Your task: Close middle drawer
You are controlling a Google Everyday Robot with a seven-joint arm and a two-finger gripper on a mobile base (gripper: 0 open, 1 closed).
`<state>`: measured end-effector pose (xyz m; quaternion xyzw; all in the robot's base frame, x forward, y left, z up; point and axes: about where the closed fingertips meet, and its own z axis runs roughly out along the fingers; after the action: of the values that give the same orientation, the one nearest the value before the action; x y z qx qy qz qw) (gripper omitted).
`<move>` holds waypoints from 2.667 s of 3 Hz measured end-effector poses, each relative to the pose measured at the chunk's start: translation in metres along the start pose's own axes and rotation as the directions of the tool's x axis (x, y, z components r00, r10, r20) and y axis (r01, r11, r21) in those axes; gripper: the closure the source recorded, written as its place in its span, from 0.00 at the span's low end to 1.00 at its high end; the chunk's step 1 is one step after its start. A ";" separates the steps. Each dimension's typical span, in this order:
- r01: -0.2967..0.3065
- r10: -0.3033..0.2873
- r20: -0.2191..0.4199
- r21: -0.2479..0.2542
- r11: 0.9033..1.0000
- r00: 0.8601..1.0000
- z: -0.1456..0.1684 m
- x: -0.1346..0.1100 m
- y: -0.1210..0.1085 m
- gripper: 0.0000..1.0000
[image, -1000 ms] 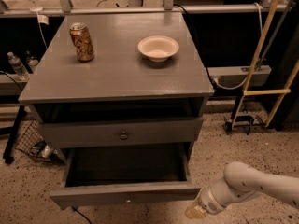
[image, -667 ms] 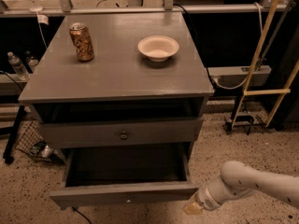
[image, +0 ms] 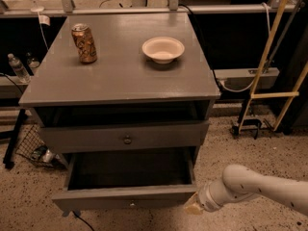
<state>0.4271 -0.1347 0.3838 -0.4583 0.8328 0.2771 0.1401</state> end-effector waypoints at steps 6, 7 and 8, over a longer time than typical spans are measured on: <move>0.209 -0.230 0.216 0.118 0.971 0.949 0.020 -0.077 -0.062 1.00; 0.233 -0.267 0.242 0.161 0.959 0.933 0.021 -0.087 -0.079 1.00; 0.262 -0.313 0.270 0.209 0.942 0.910 0.021 -0.101 -0.097 1.00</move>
Offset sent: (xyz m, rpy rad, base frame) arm 0.0292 0.0155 0.0269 0.0629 -0.1466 0.0170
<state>0.5628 -0.0945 0.3838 -0.5155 0.7453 0.2483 0.3422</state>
